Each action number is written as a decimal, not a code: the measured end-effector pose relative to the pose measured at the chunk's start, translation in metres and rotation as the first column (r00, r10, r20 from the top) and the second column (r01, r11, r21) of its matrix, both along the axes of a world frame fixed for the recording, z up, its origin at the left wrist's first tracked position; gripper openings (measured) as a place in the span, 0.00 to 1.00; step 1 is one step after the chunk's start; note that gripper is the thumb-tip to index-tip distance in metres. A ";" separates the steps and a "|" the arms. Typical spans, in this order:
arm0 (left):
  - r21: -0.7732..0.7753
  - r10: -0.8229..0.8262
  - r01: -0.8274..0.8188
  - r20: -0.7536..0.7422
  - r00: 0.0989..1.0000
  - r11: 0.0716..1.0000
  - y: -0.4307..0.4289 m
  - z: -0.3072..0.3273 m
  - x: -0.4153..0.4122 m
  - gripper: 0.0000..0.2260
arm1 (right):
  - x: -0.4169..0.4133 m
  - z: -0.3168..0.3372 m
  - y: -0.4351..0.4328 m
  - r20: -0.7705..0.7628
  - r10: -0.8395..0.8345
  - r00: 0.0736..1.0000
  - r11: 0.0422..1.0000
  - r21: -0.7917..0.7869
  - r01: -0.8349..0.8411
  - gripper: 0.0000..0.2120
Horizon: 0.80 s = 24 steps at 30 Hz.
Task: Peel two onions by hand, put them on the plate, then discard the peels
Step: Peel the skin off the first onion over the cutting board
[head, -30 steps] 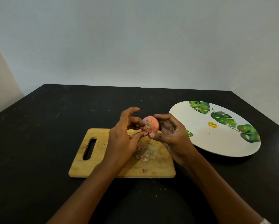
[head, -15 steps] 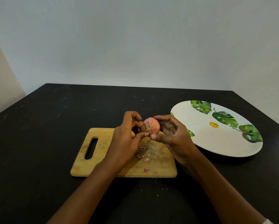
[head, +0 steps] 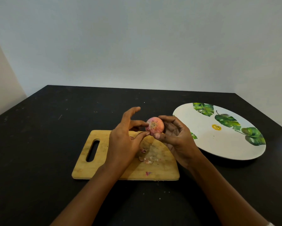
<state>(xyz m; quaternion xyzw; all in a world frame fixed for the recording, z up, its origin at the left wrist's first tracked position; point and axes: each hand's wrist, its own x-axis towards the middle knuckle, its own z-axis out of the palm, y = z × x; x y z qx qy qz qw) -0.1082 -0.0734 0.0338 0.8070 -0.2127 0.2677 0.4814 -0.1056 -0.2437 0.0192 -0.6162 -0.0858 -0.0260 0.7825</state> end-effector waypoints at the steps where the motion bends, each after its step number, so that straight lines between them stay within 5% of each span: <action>1: 0.028 0.010 -0.011 0.022 1.000 1.000 0.000 -0.001 0.000 0.32 | 0.000 0.000 0.000 0.000 -0.001 1.000 1.000 -0.003 0.001 0.28; 5: 0.065 0.029 -0.033 0.065 0.997 0.997 0.001 -0.002 -0.001 0.30 | 0.000 0.000 0.000 0.015 -0.006 1.000 0.999 -0.042 0.006 0.27; 24: 0.069 -0.128 0.149 -0.248 0.960 0.986 0.012 0.006 0.008 0.27 | -0.001 -0.004 -0.001 0.054 0.022 0.998 0.964 -0.267 -0.007 0.26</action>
